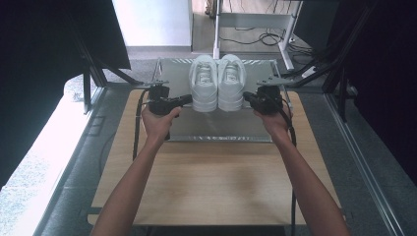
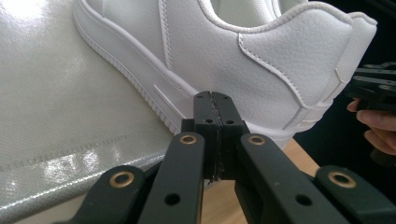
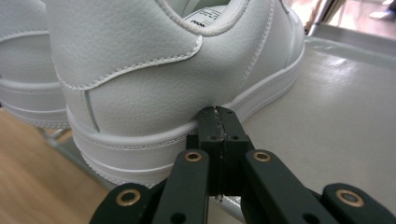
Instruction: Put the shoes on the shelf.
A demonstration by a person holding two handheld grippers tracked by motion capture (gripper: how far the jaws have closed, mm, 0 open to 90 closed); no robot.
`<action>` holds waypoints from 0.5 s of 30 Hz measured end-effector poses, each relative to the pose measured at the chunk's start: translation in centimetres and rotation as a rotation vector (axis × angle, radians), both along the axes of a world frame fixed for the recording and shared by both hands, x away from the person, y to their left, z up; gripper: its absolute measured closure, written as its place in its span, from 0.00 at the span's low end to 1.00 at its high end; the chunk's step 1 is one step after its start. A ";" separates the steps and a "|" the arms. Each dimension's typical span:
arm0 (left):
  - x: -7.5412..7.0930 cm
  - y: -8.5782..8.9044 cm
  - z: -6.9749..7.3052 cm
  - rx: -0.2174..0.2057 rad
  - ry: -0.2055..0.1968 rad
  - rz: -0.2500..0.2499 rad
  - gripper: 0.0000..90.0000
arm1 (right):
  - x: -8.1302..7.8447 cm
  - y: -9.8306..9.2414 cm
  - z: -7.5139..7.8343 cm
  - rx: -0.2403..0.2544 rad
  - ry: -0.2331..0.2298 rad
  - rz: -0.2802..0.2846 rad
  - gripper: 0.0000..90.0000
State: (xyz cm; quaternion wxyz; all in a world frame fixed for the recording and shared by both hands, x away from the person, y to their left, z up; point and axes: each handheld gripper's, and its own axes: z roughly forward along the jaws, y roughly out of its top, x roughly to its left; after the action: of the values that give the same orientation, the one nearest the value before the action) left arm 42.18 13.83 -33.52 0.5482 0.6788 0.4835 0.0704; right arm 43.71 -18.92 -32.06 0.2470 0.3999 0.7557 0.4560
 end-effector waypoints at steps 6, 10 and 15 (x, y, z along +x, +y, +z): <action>-0.6 0.2 -0.1 0.021 -0.043 0.013 0.86 | -0.5 -0.3 -0.1 0.010 -0.027 0.006 0.94; -1.6 0.5 -0.3 0.024 -0.077 0.007 0.76 | -1.6 -1.1 -0.3 0.054 -0.050 -0.002 0.89; -3.7 1.3 -0.7 0.016 -0.112 -0.030 0.69 | -3.9 -2.4 -1.1 0.078 -0.101 0.004 0.83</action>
State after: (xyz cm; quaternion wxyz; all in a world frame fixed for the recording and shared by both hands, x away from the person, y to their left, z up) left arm 38.52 15.12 -34.22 0.5699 0.6852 0.4413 0.1041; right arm 39.84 -21.31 -33.19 0.2682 0.3842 0.7248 0.5050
